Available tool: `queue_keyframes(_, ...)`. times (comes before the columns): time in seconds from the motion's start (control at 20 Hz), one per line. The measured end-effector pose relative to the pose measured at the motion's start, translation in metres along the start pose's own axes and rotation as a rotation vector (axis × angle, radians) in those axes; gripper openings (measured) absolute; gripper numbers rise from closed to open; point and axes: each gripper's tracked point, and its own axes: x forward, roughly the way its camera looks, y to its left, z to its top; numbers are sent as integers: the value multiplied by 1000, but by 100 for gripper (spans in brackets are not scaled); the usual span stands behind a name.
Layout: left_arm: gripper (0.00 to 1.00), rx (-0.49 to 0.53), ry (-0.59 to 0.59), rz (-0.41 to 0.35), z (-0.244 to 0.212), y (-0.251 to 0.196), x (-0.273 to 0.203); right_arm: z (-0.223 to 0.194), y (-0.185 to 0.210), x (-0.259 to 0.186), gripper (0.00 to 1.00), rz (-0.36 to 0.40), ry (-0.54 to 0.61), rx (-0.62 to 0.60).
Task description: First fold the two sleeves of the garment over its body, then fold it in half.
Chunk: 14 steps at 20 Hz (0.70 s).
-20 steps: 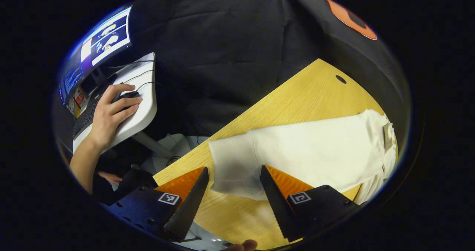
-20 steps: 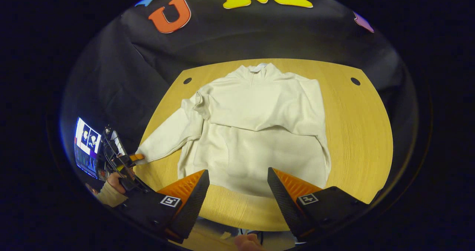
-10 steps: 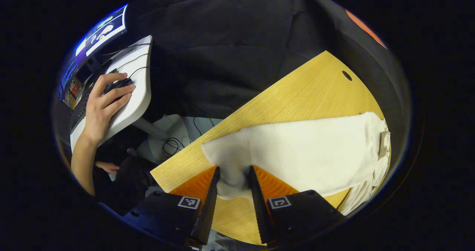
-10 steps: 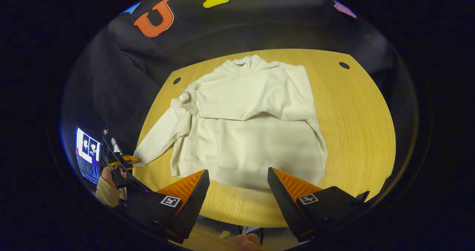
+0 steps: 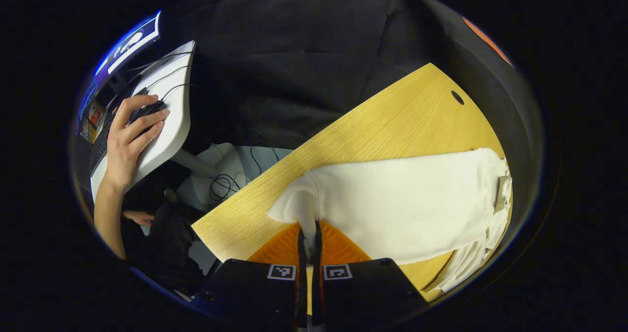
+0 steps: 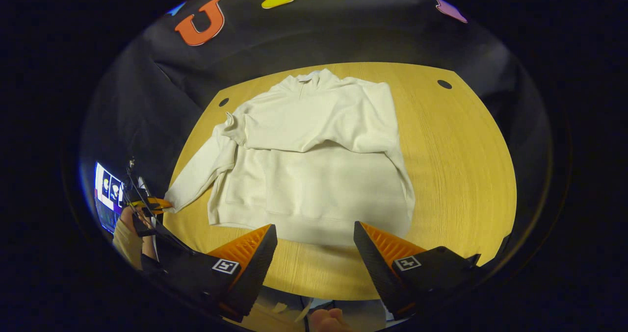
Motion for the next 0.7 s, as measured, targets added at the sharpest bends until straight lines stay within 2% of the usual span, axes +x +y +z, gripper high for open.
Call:
queue_keyframes(0.3,6,63,-74,2,34,-34,-48,-10,-21,2,98,19,17,29)
queue_keyframes(0.45,6,125,-78,-23,44,-67,-69,-8,-41,5,98,27,21,73)
queue_keyframes(0.5,6,138,-81,-33,47,-79,-75,-6,-47,6,95,33,21,103)
queue_keyframes(0.55,6,147,-82,-45,49,-91,-80,-5,-55,7,98,37,22,133)
queue_keyframes(0.6,6,157,-85,-55,51,-107,-85,-3,-65,9,95,37,24,158)
queue_keyframes(0.7,6,194,-90,-73,54,-141,-97,-6,-78,8,98,55,39,180)
